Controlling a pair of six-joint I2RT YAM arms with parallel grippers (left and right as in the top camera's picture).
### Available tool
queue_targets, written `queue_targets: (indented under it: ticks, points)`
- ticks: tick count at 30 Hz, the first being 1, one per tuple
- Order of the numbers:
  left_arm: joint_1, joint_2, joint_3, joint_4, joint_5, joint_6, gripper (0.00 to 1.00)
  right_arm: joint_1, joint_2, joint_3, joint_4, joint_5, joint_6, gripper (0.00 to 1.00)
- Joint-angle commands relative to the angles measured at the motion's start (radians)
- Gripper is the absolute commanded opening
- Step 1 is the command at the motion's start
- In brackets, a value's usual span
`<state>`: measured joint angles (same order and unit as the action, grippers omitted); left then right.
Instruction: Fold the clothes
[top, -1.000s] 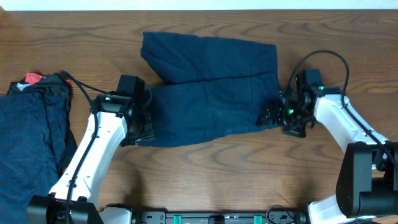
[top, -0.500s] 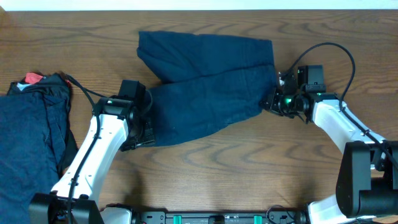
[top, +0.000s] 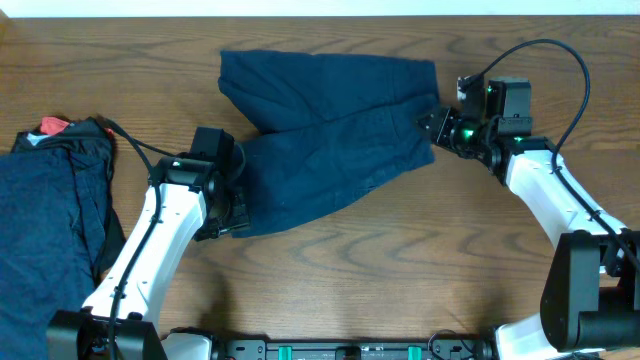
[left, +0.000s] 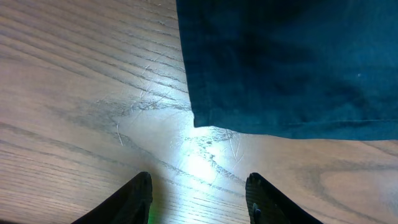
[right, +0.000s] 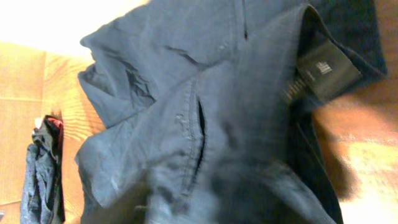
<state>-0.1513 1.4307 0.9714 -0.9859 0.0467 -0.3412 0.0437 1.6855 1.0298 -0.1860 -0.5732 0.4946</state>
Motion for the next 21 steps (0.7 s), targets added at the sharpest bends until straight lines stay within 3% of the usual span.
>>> queue_targets:
  ticks: [1, 4, 8, 12, 13, 14, 21]
  points:
    - [0.004, -0.004, -0.008, 0.0, -0.001, -0.012, 0.51, 0.023, -0.017, 0.021, 0.011, 0.03, 0.022, 0.66]
    - [0.004, -0.004, -0.008, 0.0, -0.001, -0.013, 0.51, 0.058, 0.001, 0.021, 0.018, 0.114, 0.022, 0.45]
    - [0.003, -0.004, -0.008, -0.008, -0.001, -0.012, 0.51, 0.132, 0.063, 0.021, 0.108, 0.158, 0.023, 0.29]
    - [0.003, -0.004, -0.008, -0.014, -0.001, -0.012, 0.51, 0.195, 0.119, 0.021, 0.208, 0.168, 0.034, 0.53]
    - [0.003, -0.004, -0.008, -0.015, -0.001, -0.012, 0.51, 0.208, 0.13, 0.021, 0.227, 0.187, 0.056, 0.72]
    - [0.003, -0.004, -0.008, -0.015, -0.001, -0.012, 0.51, 0.221, 0.14, 0.021, 0.238, 0.218, 0.093, 0.99]
    - [0.003, -0.004, -0.008, -0.015, -0.001, -0.012, 0.51, 0.241, 0.21, 0.021, 0.193, 0.266, 0.145, 0.99]
